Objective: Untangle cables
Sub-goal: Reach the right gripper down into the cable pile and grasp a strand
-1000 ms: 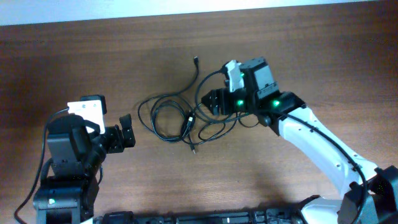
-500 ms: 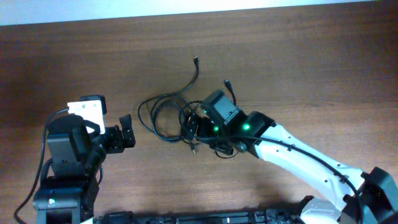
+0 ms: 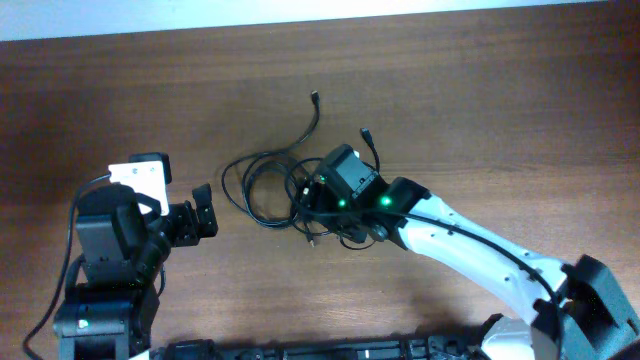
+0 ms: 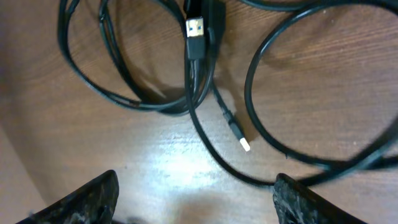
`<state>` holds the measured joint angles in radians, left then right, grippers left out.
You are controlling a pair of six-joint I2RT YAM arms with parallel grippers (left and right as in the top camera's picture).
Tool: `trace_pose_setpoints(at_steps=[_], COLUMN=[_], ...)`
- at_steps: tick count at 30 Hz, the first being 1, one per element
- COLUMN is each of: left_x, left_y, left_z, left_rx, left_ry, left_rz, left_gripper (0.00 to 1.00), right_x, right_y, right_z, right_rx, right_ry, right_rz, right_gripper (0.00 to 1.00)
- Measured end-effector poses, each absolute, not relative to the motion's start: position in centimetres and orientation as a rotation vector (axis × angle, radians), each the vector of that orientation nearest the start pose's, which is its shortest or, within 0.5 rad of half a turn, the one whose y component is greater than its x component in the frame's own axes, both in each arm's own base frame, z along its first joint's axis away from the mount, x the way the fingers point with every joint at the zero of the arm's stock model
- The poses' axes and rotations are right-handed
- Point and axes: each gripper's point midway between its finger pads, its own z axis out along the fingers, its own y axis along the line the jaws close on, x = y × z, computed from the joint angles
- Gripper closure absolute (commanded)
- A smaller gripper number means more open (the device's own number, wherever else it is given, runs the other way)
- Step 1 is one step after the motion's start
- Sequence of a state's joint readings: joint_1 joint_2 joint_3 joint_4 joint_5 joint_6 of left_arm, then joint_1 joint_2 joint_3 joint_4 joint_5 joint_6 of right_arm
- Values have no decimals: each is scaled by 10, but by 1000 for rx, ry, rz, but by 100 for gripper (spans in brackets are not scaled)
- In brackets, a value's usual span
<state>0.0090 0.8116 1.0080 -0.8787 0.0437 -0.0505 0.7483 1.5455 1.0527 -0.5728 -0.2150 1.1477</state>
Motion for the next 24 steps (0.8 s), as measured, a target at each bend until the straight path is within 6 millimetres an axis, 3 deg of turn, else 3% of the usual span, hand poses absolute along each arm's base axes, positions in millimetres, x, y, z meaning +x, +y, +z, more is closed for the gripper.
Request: trace_pose_setpoints(at_steps=[4,7,11,12,14,16,18,20,22,24], left_x=[258,258,258,258,258,258,258,258,258,258], left_y=[-5,-5,-5,-5,-5,-5,-5,-5,-5,-5], left_z=[257,257,257,257,257,257,257,257,257,257], left_rx=[-44,-44,-44,-44,-44,-44,-44,-44,-44,-44], left_ry=[2253,2253,2253,2253,2253,2253,2253,2254,2253,2253], left_rz=[-71,-71,-72,-71,-72,-72,-72,-72,-72,-72], left_gripper=[1,1,1,1,1,1,1,1,1,1], right_x=[234,236,239,240,240,240,247,265,255,231], right_y=[274,282,285,286,287,287,282,276,281,291], right_z=[98,84,63,63,64,64,64,70,72,70], right_rx=[517,524,540,538,537,534,482,133,-377,-784], right_ry=[2939,2953,2982,2978,2978,2982,2974,2926,2860,2779], right_rz=[740,731,692,696,701,707,707,755,767,749], right_gripper=[52,62,62,46,34,27,27,28,43,31])
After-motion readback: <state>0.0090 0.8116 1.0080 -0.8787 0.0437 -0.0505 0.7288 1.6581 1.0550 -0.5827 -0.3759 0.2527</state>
